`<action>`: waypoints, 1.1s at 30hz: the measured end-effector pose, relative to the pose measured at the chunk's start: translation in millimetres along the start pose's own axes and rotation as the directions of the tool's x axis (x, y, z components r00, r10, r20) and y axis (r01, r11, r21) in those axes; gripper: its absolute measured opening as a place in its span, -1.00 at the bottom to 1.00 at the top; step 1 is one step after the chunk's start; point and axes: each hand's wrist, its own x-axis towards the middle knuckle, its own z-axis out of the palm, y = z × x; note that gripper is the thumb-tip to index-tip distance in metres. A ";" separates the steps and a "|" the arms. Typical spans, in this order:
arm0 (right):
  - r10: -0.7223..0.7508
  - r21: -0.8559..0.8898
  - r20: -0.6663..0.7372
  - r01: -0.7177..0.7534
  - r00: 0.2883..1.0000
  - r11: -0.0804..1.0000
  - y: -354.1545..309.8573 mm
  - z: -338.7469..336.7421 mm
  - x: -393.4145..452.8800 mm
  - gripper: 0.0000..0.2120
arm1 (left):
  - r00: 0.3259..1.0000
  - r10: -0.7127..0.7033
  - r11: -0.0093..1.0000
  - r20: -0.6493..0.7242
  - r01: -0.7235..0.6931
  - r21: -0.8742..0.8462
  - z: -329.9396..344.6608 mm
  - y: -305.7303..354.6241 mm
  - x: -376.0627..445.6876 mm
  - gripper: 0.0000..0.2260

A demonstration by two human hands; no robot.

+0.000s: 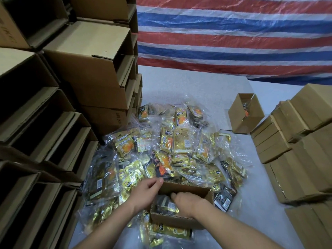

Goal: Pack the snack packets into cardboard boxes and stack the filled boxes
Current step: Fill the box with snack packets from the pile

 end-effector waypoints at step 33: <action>0.185 0.597 0.103 -0.209 0.977 0.775 1.9 -16.3 -27.8 -0.63 | 0.999 0.013 1.000 0.050 -0.013 0.016 -3.4 2.0 -8.7 -0.68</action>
